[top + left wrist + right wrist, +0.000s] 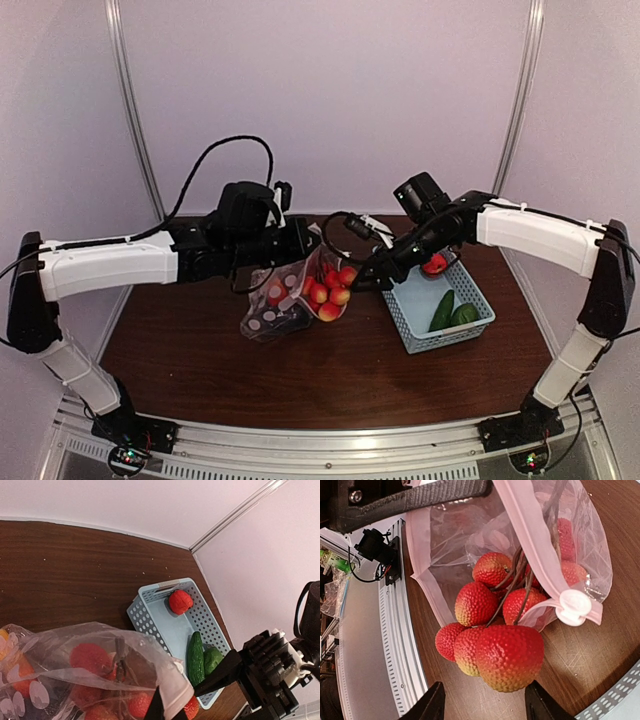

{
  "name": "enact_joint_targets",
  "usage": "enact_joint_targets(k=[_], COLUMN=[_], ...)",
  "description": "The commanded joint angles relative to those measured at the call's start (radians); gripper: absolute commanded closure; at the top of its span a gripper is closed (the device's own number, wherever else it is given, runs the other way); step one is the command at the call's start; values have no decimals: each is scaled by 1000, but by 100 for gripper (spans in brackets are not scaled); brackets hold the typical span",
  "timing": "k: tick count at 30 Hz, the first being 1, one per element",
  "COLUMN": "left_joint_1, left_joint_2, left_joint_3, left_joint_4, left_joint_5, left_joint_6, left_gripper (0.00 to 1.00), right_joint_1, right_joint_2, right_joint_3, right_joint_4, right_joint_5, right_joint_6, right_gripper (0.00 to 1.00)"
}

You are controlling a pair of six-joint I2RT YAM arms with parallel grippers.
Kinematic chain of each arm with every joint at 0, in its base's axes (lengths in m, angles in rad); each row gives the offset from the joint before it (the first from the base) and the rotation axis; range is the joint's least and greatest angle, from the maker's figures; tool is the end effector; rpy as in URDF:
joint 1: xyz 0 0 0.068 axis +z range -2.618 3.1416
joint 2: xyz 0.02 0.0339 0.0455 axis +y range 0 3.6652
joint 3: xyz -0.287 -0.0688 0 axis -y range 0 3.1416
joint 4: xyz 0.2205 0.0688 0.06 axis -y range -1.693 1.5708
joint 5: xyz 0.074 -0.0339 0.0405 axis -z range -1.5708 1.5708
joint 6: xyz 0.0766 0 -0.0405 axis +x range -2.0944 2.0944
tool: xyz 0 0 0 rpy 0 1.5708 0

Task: Place the food in the zip-top bag and seal the zipper
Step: Adjust the fake fruit in the zipper food storage bag.

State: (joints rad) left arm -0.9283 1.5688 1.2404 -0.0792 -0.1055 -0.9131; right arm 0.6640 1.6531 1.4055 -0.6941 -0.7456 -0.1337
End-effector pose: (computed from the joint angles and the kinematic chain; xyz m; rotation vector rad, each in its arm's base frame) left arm 0.2374 -0.3037 0.3266 -0.0581 2.1443 -1.0534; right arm 0.2426 0.2558 0.2983 -1.2603 2.1738 1.1533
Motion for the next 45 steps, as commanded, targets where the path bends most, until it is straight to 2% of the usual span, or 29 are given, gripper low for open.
enact_joint_targets(k=[1, 6, 12, 17, 23, 30, 34, 38, 43, 45], left_joint_1=[6, 7, 6, 6, 6, 6, 5, 5, 2, -6], left_joint_2=[-62, -86, -127, -123, -120, -113, -96, -78, -100, -89], left_joint_3=[-46, -64, -95, -93, -89, -96, -95, -91, -114, -114], left_joint_4=[153, 192, 218, 229, 230, 259, 271, 286, 317, 362], left_joint_5=[-11, -31, -89, -78, -64, -45, -23, 15, -1, 49], left_joint_6=[-79, -106, -117, -127, -141, -166, -182, -196, -206, -245], left_gripper=[100, 100, 100, 100, 100, 100, 100, 100, 100, 100], right_joint_1=[14, 20, 22, 27, 31, 38, 38, 35, 32, 31], right_joint_2=[30, 58, -3, 20, 73, 122, 152, 138, 79, 48], right_joint_3=[23, 29, -49, -24, 9, 60, 89, 53, 5, -36], right_joint_4=[67, 59, 128, 137, 171, 185, 179, 281, 282, 313], right_joint_5=[-5, -5, -6, -26, -20, -55, -51, -71, -23, 24], right_joint_6=[58, 54, 90, 97, 133, 165, 179, 236, 212, 237], right_gripper=[43, 43, 42, 41, 48, 48, 52, 55, 49, 48])
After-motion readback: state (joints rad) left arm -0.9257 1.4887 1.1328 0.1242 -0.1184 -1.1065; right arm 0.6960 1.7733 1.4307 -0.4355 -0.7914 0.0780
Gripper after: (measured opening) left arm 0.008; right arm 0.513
